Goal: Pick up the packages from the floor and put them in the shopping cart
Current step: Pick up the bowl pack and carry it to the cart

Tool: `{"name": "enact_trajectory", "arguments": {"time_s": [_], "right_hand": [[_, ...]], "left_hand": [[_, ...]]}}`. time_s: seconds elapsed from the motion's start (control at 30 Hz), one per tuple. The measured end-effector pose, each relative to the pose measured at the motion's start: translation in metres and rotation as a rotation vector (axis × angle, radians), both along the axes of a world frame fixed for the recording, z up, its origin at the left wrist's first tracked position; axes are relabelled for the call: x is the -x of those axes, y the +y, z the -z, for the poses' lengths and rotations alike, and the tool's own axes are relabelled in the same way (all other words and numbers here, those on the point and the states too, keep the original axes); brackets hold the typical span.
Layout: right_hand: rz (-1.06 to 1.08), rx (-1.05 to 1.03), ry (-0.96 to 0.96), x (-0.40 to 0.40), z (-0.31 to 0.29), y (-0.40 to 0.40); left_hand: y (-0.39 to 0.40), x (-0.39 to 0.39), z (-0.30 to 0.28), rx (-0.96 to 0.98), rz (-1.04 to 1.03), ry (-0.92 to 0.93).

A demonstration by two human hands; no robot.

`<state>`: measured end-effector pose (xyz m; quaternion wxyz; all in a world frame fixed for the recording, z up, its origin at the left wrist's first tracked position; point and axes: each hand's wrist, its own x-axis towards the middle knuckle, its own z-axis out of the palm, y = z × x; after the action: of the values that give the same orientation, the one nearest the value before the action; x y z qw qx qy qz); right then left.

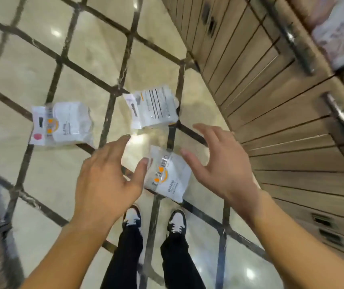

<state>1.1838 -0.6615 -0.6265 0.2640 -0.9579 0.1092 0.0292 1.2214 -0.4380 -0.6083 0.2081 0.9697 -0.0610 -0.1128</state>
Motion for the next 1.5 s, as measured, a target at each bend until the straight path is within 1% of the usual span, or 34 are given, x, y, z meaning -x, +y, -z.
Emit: {"name": "enact_trajectory", "arguments": {"time_s": [0.07,0.13,0.2,0.27,0.3,0.43,0.5,0.6,0.67,0.77,0.87,0.9,1.0,1.1,1.17,1.23,1.3,1.4,1.5], "right_hand": [[-0.016,0.035,0.054,0.0,0.068,-0.005],[-0.038,0.077,0.152,0.003,0.133,-0.007],[-0.06,0.093,0.243,0.008,0.194,-0.005],[-0.066,0.083,0.284,0.012,0.251,0.001],[-0.067,0.082,0.298,0.013,0.28,0.004],[-0.075,0.085,0.41,-0.001,0.382,0.016],[-0.097,0.101,0.44,-0.014,0.423,0.018],[-0.104,0.123,0.478,-0.032,0.47,0.015],[-0.094,0.078,0.56,-0.039,0.49,0.009],[-0.042,0.0,0.631,-0.043,0.504,-0.001],[-0.031,-0.049,0.693,-0.04,0.508,-0.009],[-0.018,-0.075,0.721,-0.037,0.507,-0.01],[0.087,-0.164,0.725,-0.023,0.498,-0.01],[0.204,-0.253,0.66,-0.015,0.471,-0.001],[0.27,-0.352,0.594,-0.017,0.441,0.007],[0.302,-0.407,0.529,-0.022,0.398,0.013],[0.317,-0.406,0.461,-0.035,0.345,0.016],[0.335,-0.445,0.303,-0.057,0.243,0.016],[0.407,-0.51,0.126,-0.067,0.126,0.007]], "left_hand": [[0.002,0.0,0.064,-0.005,-0.02,0.098],[0.003,0.005,0.128,-0.001,-0.055,0.154],[0.006,0.017,0.189,0.029,-0.08,0.185],[0.009,0.033,0.246,0.077,-0.112,0.198],[0.01,0.04,0.273,0.078,-0.145,0.244],[0.01,0.067,0.372,0.008,-0.273,0.397],[0.008,0.076,0.413,-0.005,-0.344,0.466],[0.004,0.095,0.465,0.023,-0.438,0.513],[-0.004,0.106,0.488,0.101,-0.576,0.609],[-0.023,0.118,0.507,0.305,-0.766,0.792],[-0.037,0.12,0.52,0.585,-0.932,0.796],[-0.038,0.118,0.521,0.639,-0.96,0.78],[-0.032,0.107,0.513,0.634,-0.936,0.733],[-0.016,0.09,0.49,0.593,-0.896,0.651],[-0.005,0.075,0.461,0.572,-0.874,0.589],[0.003,0.055,0.419,0.567,-0.843,0.531],[0.008,0.029,0.37,0.581,-0.786,0.468],[0.007,-0.012,0.28,0.614,-0.672,0.363],[-0.004,-0.047,0.173,0.649,-0.529,0.225]]}}
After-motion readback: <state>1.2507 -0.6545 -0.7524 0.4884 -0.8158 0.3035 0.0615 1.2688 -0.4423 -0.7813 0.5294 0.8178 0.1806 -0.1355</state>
